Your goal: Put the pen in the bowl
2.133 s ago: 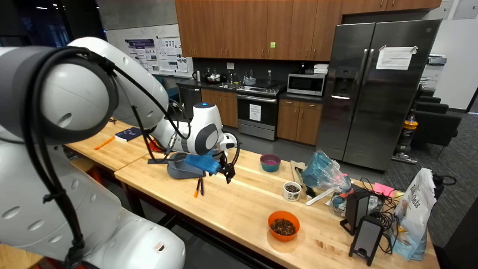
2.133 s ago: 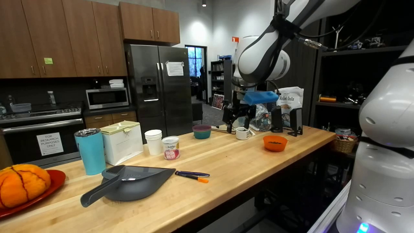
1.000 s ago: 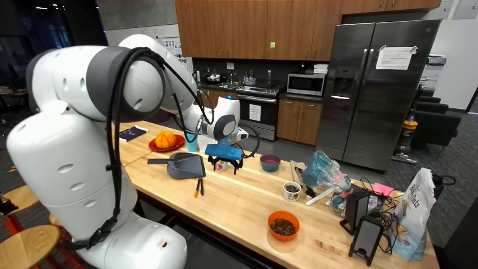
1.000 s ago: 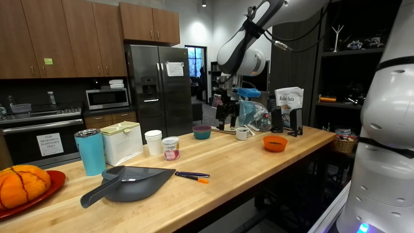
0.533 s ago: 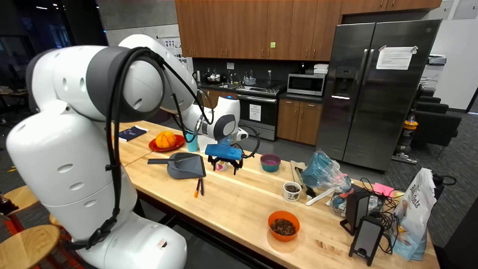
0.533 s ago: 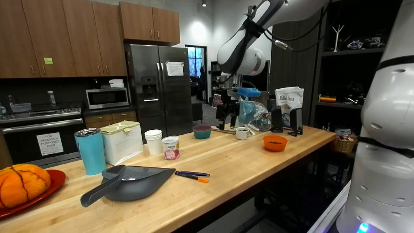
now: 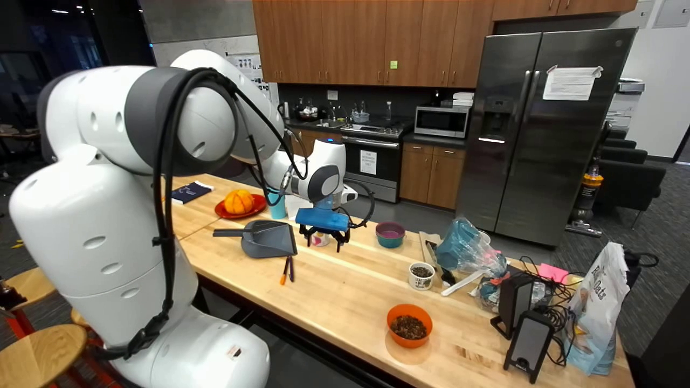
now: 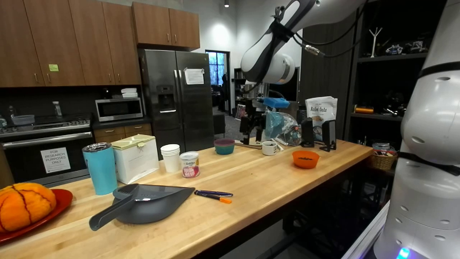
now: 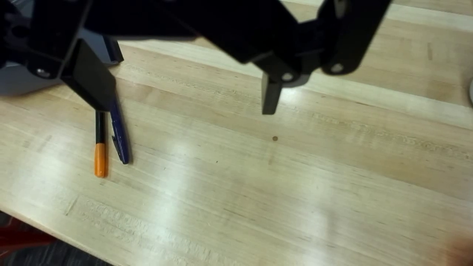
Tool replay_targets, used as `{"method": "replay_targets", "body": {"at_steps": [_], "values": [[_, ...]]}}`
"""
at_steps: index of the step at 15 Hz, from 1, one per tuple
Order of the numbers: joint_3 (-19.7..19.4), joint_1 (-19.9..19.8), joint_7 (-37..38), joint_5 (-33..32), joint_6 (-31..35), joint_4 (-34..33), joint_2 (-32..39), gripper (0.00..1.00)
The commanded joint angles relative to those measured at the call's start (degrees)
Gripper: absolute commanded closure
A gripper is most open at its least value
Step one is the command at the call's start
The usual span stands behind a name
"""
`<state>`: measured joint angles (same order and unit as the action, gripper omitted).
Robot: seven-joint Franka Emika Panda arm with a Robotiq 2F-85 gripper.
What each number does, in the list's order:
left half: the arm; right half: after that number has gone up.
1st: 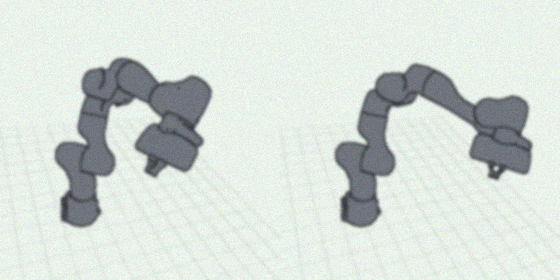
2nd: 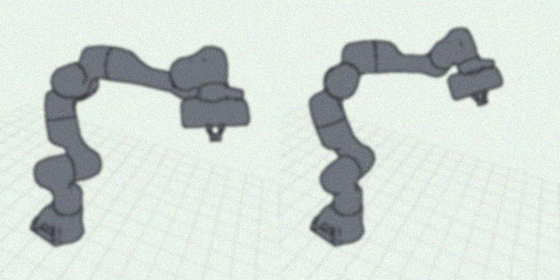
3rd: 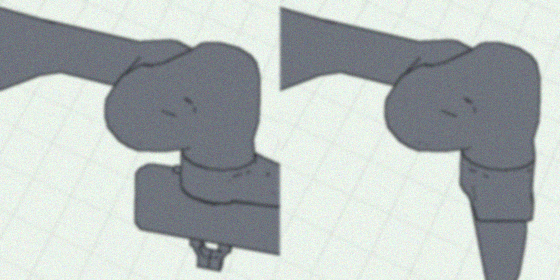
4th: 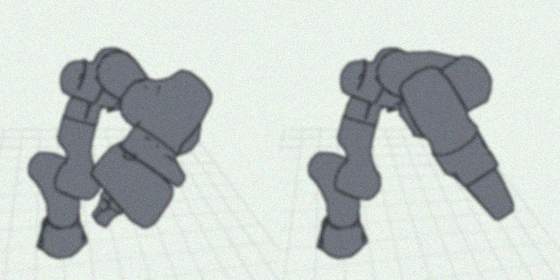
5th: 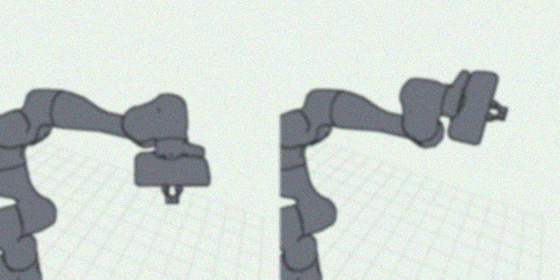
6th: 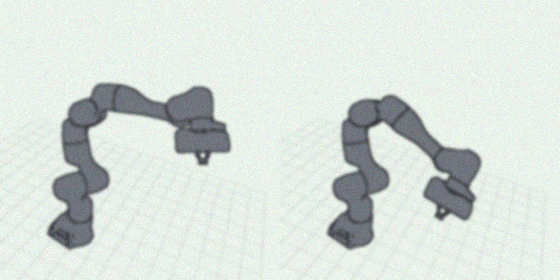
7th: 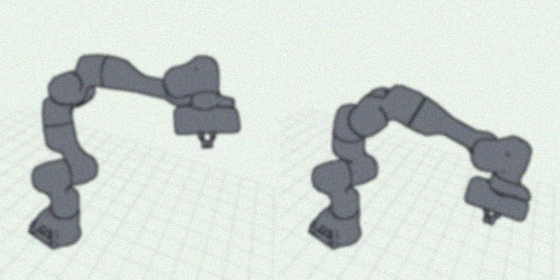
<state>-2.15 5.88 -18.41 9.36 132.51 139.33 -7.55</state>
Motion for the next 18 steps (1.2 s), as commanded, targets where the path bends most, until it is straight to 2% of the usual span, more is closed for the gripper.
{"method": "replay_targets", "body": {"at_steps": [1,8,14,18], "values": [[1.11,-0.80,-1.37,-1.09,0.15,-1.08,1.66,0.00],[3.45,-0.51,-4.51,-3.74,-0.62,-5.84,8.66,0.00],[7.34,0.80,-2.65,-10.81,-2.99,-9.55,13.20,0.00],[9.92,1.59,-4.27,-12.19,-4.50,-12.36,16.95,0.00]]}}
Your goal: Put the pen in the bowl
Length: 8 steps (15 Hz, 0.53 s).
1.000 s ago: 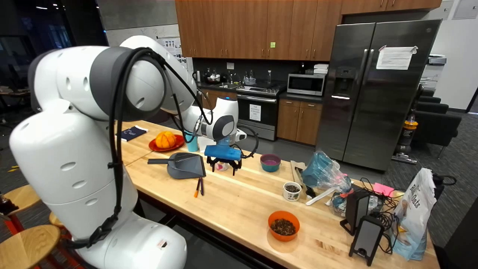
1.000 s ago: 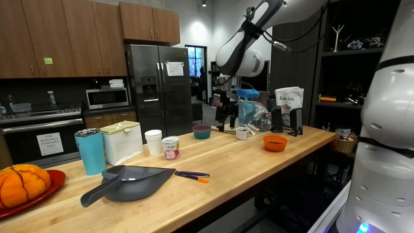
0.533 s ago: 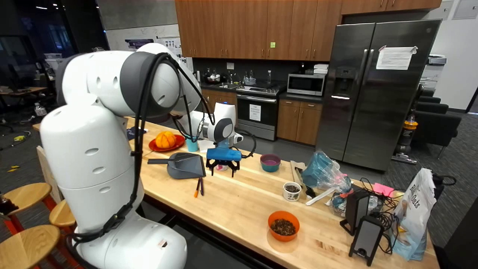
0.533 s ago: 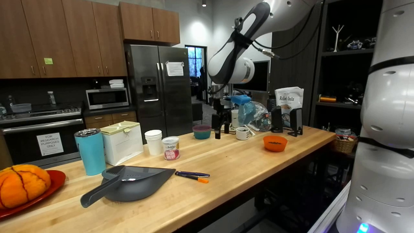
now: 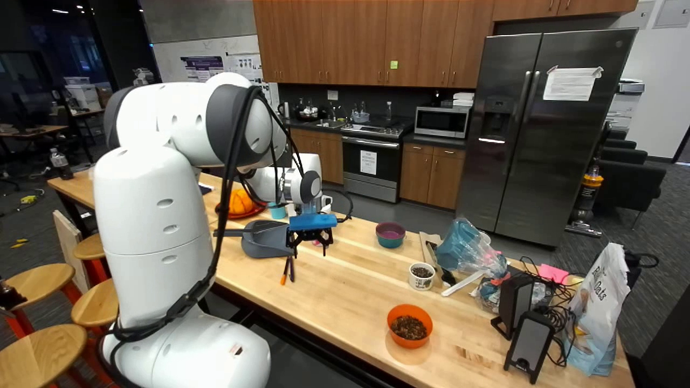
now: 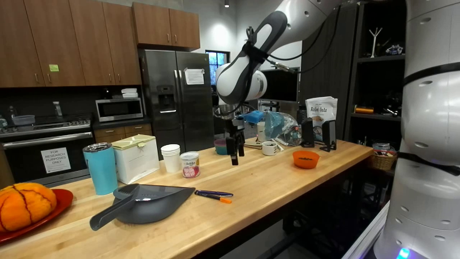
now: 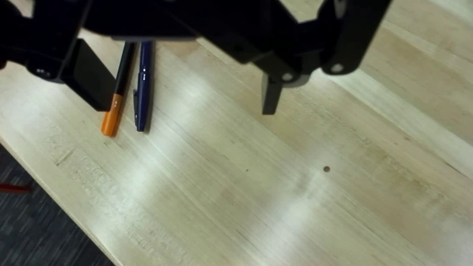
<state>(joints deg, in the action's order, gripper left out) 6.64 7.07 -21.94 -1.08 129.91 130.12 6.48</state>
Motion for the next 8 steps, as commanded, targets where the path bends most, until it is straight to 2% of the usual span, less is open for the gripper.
{"method": "replay_targets", "body": {"at_steps": [1,8], "values": [[1.63,0.58,-0.57,-1.99,-1.64,-3.59,3.57,0.00],[3.52,1.20,0.57,-2.20,0.19,-6.86,7.76,0.00]]}}
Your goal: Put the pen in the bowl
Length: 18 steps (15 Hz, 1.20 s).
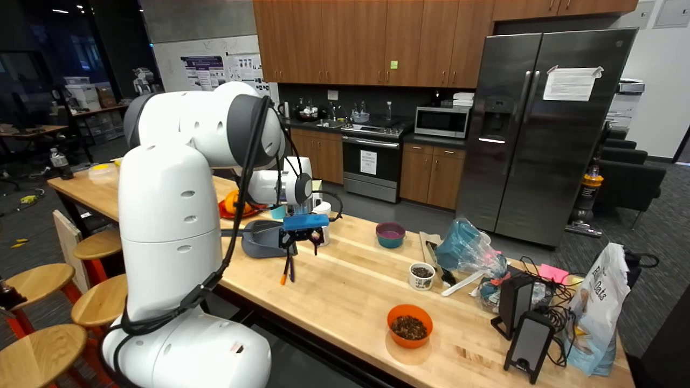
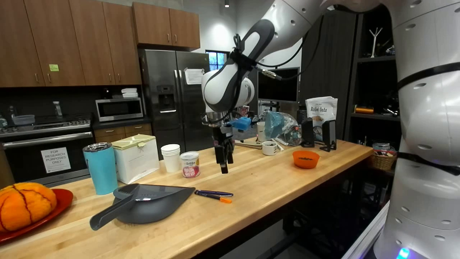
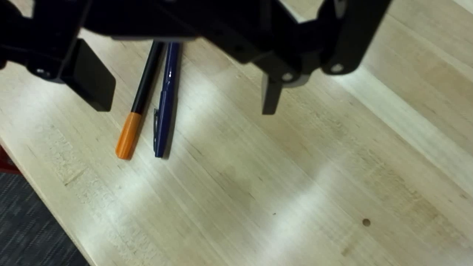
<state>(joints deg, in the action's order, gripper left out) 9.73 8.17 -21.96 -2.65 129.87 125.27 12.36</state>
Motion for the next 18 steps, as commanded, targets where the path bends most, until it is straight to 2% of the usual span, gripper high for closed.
{"method": "replay_targets", "body": {"at_steps": [1,18], "values": [[0.62,0.15,0.88,-0.48,0.81,-2.25,2.30,0.00],[2.32,2.89,7.98,-0.92,5.80,-2.56,7.97,0.00]]}}
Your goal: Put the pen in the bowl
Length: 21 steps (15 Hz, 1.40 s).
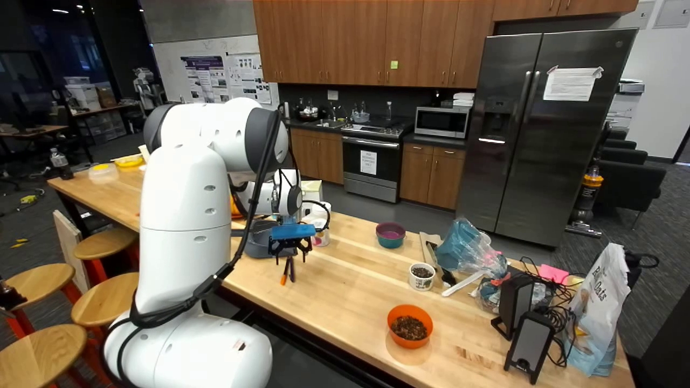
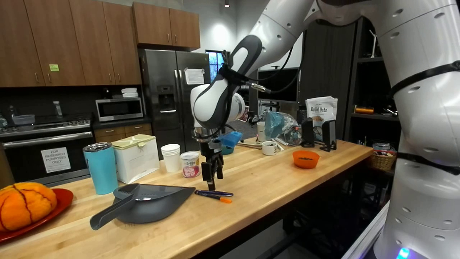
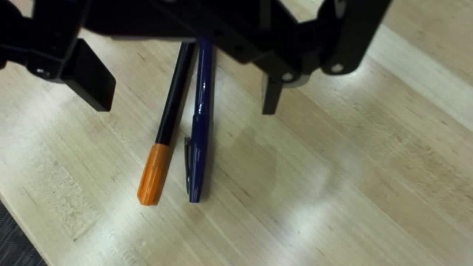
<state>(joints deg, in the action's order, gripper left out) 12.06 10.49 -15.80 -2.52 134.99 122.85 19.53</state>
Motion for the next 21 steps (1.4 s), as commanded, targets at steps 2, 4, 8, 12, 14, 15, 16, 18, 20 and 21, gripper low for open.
{"method": "replay_targets", "body": {"at_steps": [2,4,8,12,14,15,16,18,20,21], "values": [[-0.29,0.90,2.38,-1.61,1.42,-0.08,1.72,0.00],[-0.37,1.04,2.53,-2.14,2.54,0.01,2.38,0.00],[-0.33,1.04,3.04,-2.17,4.35,0.23,2.99,0.00],[-0.19,0.81,2.60,-1.86,4.23,0.16,3.35,0.39],[-0.13,0.59,2.43,-1.55,4.14,0.17,3.37,0.55],[-0.08,0.40,2.30,-1.25,4.06,0.12,3.33,0.64],[-0.10,0.23,2.17,-1.07,4.05,0.01,3.36,0.71],[-0.35,0.00,2.26,-1.06,4.02,-0.15,3.27,0.86],[-0.50,-0.11,2.33,-1.17,3.88,-0.17,3.17,0.99],[-0.50,-0.11,2.33,-1.15,3.92,-0.15,3.23,1.00]]}}
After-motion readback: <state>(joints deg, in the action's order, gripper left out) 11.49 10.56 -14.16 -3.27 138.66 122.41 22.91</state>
